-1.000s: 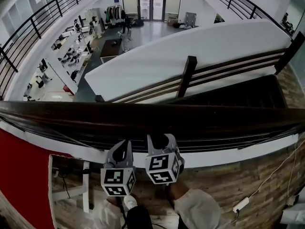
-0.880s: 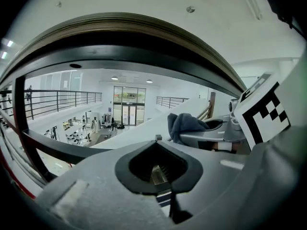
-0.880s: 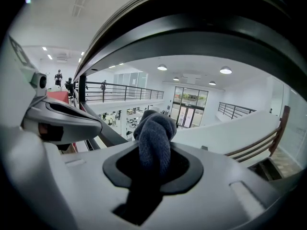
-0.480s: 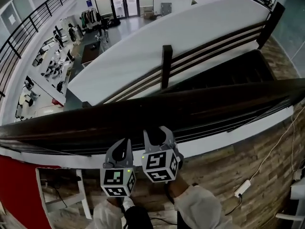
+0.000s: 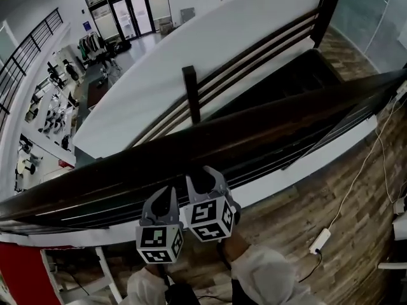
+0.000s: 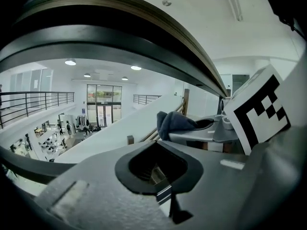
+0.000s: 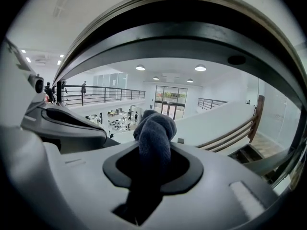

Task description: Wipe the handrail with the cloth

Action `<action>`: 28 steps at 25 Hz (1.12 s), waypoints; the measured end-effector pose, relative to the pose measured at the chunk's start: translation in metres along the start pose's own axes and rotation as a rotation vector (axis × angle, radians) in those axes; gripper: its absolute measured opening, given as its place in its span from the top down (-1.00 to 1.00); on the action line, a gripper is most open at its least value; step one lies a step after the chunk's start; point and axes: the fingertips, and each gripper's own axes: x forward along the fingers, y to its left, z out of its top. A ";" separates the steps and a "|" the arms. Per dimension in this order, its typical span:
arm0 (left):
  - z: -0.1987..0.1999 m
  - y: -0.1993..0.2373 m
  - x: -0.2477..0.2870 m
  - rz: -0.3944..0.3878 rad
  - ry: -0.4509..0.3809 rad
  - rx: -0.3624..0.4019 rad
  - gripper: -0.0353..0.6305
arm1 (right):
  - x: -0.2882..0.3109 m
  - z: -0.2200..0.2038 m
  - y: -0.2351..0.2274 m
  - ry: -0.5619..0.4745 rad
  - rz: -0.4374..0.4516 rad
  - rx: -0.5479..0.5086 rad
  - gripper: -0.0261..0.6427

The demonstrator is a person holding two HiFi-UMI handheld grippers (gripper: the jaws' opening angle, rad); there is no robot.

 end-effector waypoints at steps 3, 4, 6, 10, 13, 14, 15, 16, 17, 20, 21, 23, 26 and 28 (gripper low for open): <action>0.006 -0.024 0.018 -0.010 -0.005 0.006 0.88 | -0.006 -0.007 -0.025 0.001 -0.010 0.001 0.63; 0.009 -0.030 0.022 -0.013 -0.008 0.007 0.89 | -0.008 -0.010 -0.033 0.000 -0.014 0.001 0.63; 0.012 -0.043 0.031 -0.019 -0.013 0.007 0.89 | -0.012 -0.014 -0.049 0.000 -0.023 0.002 0.63; 0.017 -0.066 0.049 -0.039 -0.010 0.010 0.88 | -0.018 -0.021 -0.082 0.007 -0.042 0.003 0.63; 0.020 -0.087 0.062 -0.057 -0.008 0.020 0.88 | -0.023 -0.027 -0.106 0.011 -0.051 0.004 0.63; 0.020 -0.095 0.066 -0.064 -0.009 0.024 0.89 | -0.026 -0.029 -0.115 0.011 -0.054 0.010 0.63; 0.022 -0.102 0.070 -0.072 -0.010 0.029 0.89 | -0.028 -0.032 -0.124 0.010 -0.058 0.016 0.63; 0.023 -0.109 0.074 -0.078 -0.012 0.032 0.88 | -0.031 -0.034 -0.133 0.008 -0.065 0.022 0.63; 0.025 -0.116 0.078 -0.082 -0.013 0.034 0.89 | -0.034 -0.035 -0.142 0.007 -0.071 0.027 0.63; 0.028 -0.136 0.093 -0.093 -0.007 0.034 0.89 | -0.039 -0.040 -0.173 0.006 -0.080 0.054 0.64; 0.027 -0.145 0.097 -0.100 -0.002 0.037 0.88 | -0.041 -0.043 -0.183 0.008 -0.078 0.070 0.64; 0.027 -0.164 0.106 -0.117 0.008 0.046 0.88 | -0.045 -0.050 -0.202 0.013 -0.070 0.104 0.65; 0.031 -0.196 0.122 -0.142 0.013 0.065 0.89 | -0.051 -0.057 -0.233 0.013 -0.064 0.135 0.65; 0.035 -0.219 0.135 -0.162 0.012 0.075 0.89 | -0.054 -0.062 -0.254 0.011 -0.066 0.145 0.65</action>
